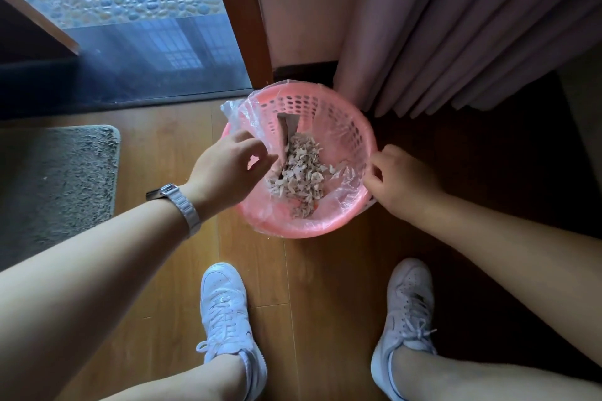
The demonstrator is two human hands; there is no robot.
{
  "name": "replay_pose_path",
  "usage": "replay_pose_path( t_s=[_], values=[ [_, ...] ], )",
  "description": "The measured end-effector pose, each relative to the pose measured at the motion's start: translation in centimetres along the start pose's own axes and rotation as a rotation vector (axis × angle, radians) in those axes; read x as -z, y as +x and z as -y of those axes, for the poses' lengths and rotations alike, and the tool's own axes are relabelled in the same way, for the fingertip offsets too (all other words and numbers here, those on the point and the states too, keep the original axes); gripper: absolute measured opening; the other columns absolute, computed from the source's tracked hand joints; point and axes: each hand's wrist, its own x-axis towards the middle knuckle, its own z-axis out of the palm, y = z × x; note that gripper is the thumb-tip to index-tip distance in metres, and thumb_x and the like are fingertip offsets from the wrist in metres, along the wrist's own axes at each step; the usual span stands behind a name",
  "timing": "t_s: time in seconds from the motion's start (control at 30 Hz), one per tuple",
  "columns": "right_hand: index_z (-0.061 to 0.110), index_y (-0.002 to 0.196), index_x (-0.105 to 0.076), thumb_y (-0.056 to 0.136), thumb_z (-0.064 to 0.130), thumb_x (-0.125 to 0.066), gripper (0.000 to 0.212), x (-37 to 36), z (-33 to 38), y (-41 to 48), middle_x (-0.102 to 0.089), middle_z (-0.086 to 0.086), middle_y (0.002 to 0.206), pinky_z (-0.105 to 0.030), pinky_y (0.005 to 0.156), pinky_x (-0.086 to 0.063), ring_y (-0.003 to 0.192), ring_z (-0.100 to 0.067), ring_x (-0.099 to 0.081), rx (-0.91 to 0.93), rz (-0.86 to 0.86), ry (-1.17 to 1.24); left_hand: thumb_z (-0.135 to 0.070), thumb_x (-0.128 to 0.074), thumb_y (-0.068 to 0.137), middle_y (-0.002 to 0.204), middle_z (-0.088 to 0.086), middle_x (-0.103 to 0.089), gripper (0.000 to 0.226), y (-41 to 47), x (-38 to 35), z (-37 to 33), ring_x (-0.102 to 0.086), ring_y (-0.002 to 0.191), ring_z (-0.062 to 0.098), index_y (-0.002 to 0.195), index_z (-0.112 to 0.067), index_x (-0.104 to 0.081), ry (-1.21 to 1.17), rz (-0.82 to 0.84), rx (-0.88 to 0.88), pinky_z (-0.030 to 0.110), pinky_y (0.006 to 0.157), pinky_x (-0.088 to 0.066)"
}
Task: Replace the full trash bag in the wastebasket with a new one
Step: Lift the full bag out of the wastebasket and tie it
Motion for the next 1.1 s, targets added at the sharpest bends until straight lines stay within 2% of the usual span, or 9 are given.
replay_pose_path(
  t_s=[0.17,0.27,0.4,0.53,0.67,0.8,0.9,1.03,1.1],
  values=[
    [0.018,0.081,-0.047,0.092,0.042,-0.054,0.028,-0.2,-0.5,0.4,-0.054,0.000,0.084,-0.028,0.055,-0.041,0.069,-0.016,-0.054,-0.337,-0.005,0.441,-0.047,-0.059,0.090,0.096,0.014,-0.059,0.039,0.2,0.8,1.0,-0.056,0.085,0.033,0.090,-0.009,-0.062,0.138,-0.137,0.045,0.041,0.066,-0.049],
    [0.019,0.101,-0.048,0.093,0.049,-0.048,0.031,-0.4,-1.2,0.2,-0.061,-0.004,0.098,-0.041,0.071,-0.057,0.087,-0.020,-0.063,-0.470,0.079,0.705,-0.056,-0.057,0.086,0.110,0.017,-0.054,0.053,0.6,1.0,1.6,-0.053,0.101,0.036,0.110,-0.008,-0.055,0.140,-0.138,0.261,0.048,0.082,-0.048],
    [0.020,0.109,-0.052,0.092,0.055,-0.049,0.039,-0.9,-2.1,-0.5,-0.068,-0.005,0.097,-0.036,0.064,-0.058,0.086,-0.019,-0.067,-0.578,0.216,0.822,-0.063,-0.061,0.081,0.119,0.013,-0.054,0.071,0.9,0.8,2.1,-0.054,0.108,0.031,0.127,-0.011,-0.045,0.070,-0.066,0.506,0.047,0.089,-0.049],
    [0.016,0.087,-0.066,0.095,0.043,-0.050,0.032,-0.8,-1.9,-0.4,-0.066,-0.003,0.078,-0.030,0.059,-0.052,0.074,-0.018,-0.063,-0.572,0.331,0.928,-0.049,-0.060,0.086,0.104,0.010,-0.056,0.040,0.8,0.7,2.3,-0.056,0.097,0.031,0.105,-0.013,-0.056,0.058,-0.079,0.485,0.041,0.080,-0.046],
    [0.016,0.087,-0.062,0.096,0.035,-0.050,0.024,-0.6,-1.3,-0.3,-0.065,-0.002,0.078,-0.026,0.055,-0.048,0.071,-0.015,-0.062,-0.574,0.280,0.963,-0.030,-0.057,0.089,0.092,0.006,-0.053,0.016,1.1,0.4,1.8,-0.053,0.088,0.030,0.090,-0.014,-0.055,0.001,-0.122,0.395,0.038,0.074,-0.042],
    [0.018,0.085,-0.057,0.096,0.033,-0.050,0.021,-0.9,-1.0,-0.5,-0.066,-0.004,0.081,-0.028,0.053,-0.049,0.069,-0.016,-0.063,-0.494,0.075,0.729,-0.021,-0.052,0.091,0.083,0.005,-0.054,0.015,1.6,0.6,0.5,-0.049,0.078,0.026,0.080,-0.012,-0.050,-0.103,-0.204,0.345,0.037,0.070,-0.040],
    [0.010,0.077,-0.054,0.095,0.026,-0.052,0.023,-0.9,-0.7,-0.5,-0.058,-0.007,0.071,-0.028,0.053,-0.042,0.061,-0.014,-0.051,-0.363,-0.083,0.658,-0.017,-0.050,0.094,0.080,0.007,-0.055,0.015,1.8,0.5,-0.4,-0.048,0.072,0.025,0.081,-0.010,-0.048,-0.213,-0.220,0.314,0.039,0.067,-0.041],
    [0.007,0.073,-0.050,0.095,0.019,-0.054,0.025,-0.2,0.2,-0.4,-0.049,0.000,0.064,-0.016,0.046,-0.033,0.056,-0.010,-0.041,-0.225,-0.137,0.630,-0.020,-0.045,0.099,0.082,0.009,-0.058,0.012,1.5,0.2,-1.5,-0.052,0.070,0.027,0.089,-0.014,-0.045,-0.349,-0.109,0.321,0.040,0.066,-0.044],
    [0.006,0.074,-0.050,0.095,0.020,-0.053,0.025,0.2,0.3,-0.2,-0.050,-0.001,0.064,-0.020,0.047,-0.034,0.056,-0.010,-0.042,-0.180,-0.123,0.584,-0.023,-0.043,0.101,0.084,0.008,-0.063,0.012,1.3,0.0,-1.9,-0.058,0.064,0.014,0.090,-0.020,-0.044,-0.410,-0.036,0.321,0.028,0.054,-0.045]
  ],
)
